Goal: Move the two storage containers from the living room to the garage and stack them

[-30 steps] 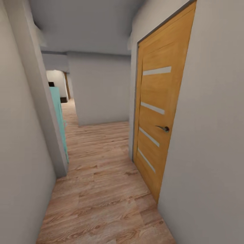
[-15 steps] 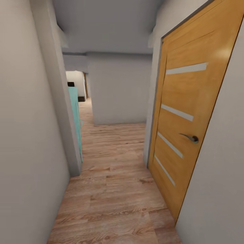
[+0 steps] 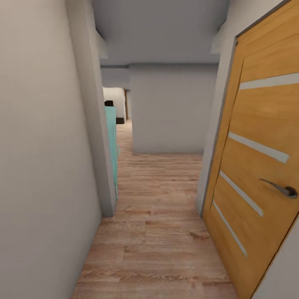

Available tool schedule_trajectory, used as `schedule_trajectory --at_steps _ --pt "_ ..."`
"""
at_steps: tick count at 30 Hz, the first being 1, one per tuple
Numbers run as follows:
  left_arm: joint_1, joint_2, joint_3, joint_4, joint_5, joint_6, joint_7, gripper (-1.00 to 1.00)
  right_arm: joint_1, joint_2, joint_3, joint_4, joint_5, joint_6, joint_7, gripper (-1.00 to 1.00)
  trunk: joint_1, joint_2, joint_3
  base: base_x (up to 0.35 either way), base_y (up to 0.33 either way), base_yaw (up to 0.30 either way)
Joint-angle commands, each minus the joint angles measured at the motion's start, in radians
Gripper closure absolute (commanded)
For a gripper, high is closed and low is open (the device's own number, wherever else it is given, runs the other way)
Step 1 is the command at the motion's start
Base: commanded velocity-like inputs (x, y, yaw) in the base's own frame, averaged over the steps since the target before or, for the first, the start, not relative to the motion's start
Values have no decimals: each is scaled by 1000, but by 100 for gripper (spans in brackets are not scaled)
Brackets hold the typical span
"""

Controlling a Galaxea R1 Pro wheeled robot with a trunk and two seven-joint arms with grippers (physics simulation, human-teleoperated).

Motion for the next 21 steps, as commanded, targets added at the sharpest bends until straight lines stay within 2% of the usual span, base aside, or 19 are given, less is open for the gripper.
schedule_trajectory --at_steps 1,7,21 --pt "-1 0 -1 2 10 -4 -3 -100 -2 0 5 4 5 -8 0 -100 1 -1 -2 326 0 300" --pt "-1 0 0 2 10 -4 -3 -100 -2 0 5 4 5 -8 0 -100 1 -1 -2 326 0 219" --pt "-1 0 -1 2 10 -4 -3 -100 -2 0 5 4 5 -8 0 -100 1 -1 -2 326 0 14"
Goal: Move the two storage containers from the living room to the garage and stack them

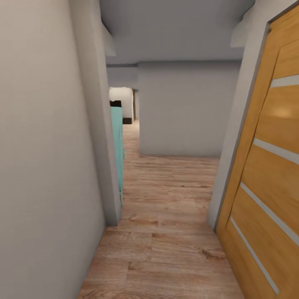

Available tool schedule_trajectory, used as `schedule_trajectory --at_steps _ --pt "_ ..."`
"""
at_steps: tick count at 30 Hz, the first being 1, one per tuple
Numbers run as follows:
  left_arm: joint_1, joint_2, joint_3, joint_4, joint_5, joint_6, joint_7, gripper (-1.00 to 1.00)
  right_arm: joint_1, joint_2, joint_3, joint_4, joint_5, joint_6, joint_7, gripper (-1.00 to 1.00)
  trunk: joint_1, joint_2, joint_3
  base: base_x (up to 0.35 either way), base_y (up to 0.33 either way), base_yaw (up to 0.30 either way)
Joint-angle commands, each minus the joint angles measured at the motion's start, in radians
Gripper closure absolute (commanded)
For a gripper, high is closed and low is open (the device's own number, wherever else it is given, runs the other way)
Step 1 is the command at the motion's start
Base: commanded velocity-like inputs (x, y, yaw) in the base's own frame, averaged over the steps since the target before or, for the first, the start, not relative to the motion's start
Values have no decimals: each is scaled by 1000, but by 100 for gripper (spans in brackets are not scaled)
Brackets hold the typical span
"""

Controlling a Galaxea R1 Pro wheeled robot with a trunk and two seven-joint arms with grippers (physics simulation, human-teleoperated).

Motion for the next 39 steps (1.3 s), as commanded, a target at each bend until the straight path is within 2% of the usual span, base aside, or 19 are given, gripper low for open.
schedule_trajectory --at_steps 1,6,18,39 --pt "-1 0 0 2 10 -4 -3 -100 -2 0 5 4 5 -8 0 -100 1 -1 -2 326 0 0" --pt "-1 0 -1 2 9 -4 -3 -100 -2 0 5 4 5 -8 0 -100 1 -1 -2 326 0 -36" --pt "-1 0 -1 2 9 -4 -3 -100 -2 0 4 4 5 -8 1 -100 1 -1 -2 326 0 -217" --pt "-1 0 -1 2 9 -4 -3 -100 -2 0 5 4 5 -8 1 -100 1 -1 -2 326 0 -10"
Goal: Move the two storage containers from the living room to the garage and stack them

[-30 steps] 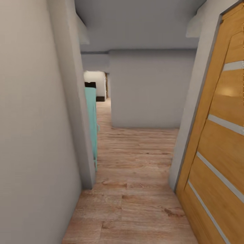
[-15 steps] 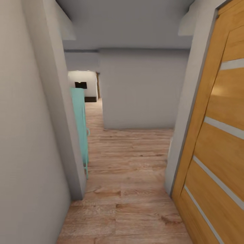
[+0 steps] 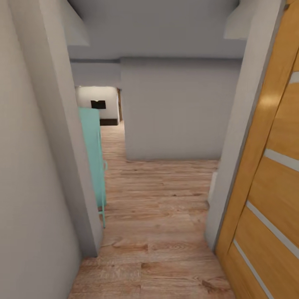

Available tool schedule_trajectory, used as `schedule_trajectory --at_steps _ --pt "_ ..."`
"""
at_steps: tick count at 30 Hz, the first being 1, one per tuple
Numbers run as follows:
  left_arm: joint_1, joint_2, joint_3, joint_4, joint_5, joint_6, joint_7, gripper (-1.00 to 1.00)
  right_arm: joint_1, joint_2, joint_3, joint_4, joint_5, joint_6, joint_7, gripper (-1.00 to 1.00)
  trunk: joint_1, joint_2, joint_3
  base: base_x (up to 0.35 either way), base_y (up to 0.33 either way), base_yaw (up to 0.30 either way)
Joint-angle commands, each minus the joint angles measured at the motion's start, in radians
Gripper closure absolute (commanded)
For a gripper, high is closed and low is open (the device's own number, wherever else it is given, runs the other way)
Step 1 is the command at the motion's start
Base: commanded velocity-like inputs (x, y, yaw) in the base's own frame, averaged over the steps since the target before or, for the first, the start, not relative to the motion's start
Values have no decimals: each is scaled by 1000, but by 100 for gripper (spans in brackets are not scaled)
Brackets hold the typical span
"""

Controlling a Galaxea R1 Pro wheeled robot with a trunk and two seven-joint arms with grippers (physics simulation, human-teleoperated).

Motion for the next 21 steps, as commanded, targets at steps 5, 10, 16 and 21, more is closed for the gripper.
schedule_trajectory --at_steps 5,10,16,21 --pt "-1 0 0 2 10 -3 -3 -100 -2 0 5 4 6 -8 0 -100 1 -1 -2 326 0 0" --pt "-1 0 0 2 10 -2 -3 -100 -2 0 5 4 6 -8 -1 -100 1 -1 -2 326 0 0" --pt "-1 0 0 2 10 -3 -3 -100 -2 0 5 4 6 -9 -2 -100 1 -1 -2 326 0 0" --pt "-1 0 0 2 10 -2 -3 -100 -2 0 5 4 6 -9 -2 -100 1 -1 -2 326 0 0"
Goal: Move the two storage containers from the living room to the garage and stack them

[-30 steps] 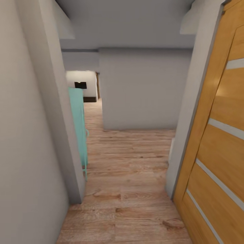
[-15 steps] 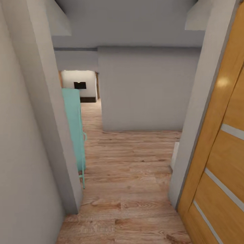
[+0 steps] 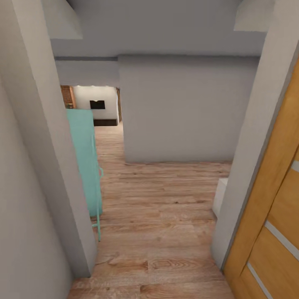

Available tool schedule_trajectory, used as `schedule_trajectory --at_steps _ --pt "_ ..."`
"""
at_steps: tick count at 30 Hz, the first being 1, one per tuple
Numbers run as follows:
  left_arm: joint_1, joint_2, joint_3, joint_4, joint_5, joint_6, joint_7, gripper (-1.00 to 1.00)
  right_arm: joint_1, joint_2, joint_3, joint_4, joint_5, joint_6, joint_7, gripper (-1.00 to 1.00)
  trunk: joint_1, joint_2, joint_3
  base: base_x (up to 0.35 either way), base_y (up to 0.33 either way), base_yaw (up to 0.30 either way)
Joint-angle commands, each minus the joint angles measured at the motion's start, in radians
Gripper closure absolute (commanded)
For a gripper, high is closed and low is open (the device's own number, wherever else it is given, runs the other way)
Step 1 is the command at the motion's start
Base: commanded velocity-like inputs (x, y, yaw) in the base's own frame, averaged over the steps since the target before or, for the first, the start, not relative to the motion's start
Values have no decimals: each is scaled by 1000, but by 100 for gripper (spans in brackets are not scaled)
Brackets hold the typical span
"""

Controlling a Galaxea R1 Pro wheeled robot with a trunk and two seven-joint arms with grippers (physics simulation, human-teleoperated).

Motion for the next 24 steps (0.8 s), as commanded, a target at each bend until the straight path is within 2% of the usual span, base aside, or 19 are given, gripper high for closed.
schedule_trajectory --at_steps 1,24 --pt "-1 0 0 2 10 -4 -3 -100 -2 0 5 4 5 -8 0 -100 1 -1 -2 326 0 0" --pt "-1 0 0 2 10 -4 -3 -100 -2 0 5 4 3 -8 0 -100 1 -1 -2 326 0 0"
